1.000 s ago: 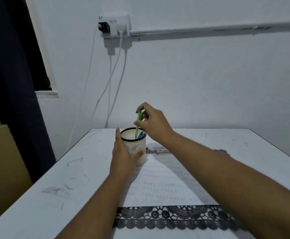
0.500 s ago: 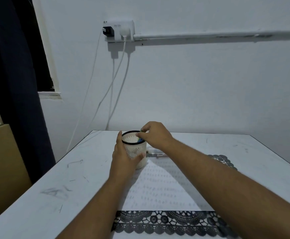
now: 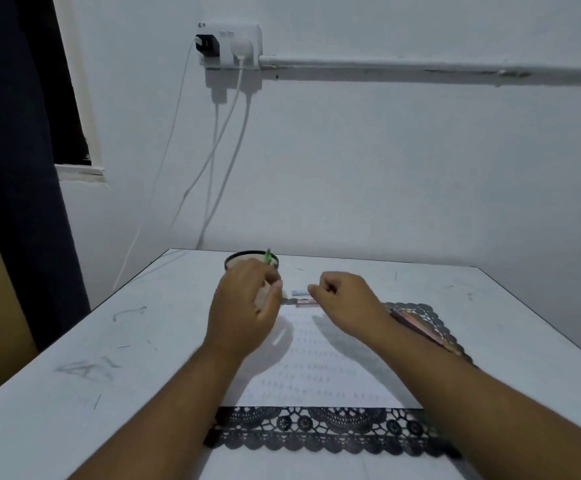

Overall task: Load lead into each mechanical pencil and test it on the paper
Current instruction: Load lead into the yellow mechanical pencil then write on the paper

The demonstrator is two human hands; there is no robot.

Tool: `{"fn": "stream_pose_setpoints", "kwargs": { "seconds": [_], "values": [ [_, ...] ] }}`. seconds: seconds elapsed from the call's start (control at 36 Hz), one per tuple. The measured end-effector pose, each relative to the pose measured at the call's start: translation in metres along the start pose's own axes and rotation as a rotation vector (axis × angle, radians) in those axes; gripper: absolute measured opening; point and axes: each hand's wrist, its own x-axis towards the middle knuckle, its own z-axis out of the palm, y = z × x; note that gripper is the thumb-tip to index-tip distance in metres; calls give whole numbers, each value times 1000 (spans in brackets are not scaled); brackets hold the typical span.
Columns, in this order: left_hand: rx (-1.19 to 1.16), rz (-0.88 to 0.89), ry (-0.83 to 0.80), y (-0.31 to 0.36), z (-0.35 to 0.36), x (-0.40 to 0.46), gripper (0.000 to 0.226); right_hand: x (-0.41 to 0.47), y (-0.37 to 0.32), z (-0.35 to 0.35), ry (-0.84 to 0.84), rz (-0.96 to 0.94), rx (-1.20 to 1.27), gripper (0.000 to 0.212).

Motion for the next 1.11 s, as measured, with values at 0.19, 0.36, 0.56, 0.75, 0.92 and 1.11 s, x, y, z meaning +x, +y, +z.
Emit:
{"fn": "stream_pose_setpoints", "kwargs": {
  "seconds": [0.19, 0.36, 0.56, 0.75, 0.92, 1.11],
  "values": [
    [190, -56, -493, 14, 35, -14, 47, -40, 26, -5, -177, 21, -329, 43],
    [368, -206, -672, 22, 48, -37, 43, -59, 31, 4, -228, -11, -499, 40],
    [390, -219, -733, 22, 46, -38, 38, -62, 29, 2, -229, -11, -453, 39],
    [338, -242, -761, 22, 44, -36, 37, -51, 45, -39, -15, 157, -187, 19],
    [272, -278, -767, 21, 41, -38, 37, -44, 94, -100, -41, 463, -282, 35],
    [222, -305, -777, 22, 40, -37, 36, -47, 101, -102, -187, 532, -233, 43]
  ]
}}
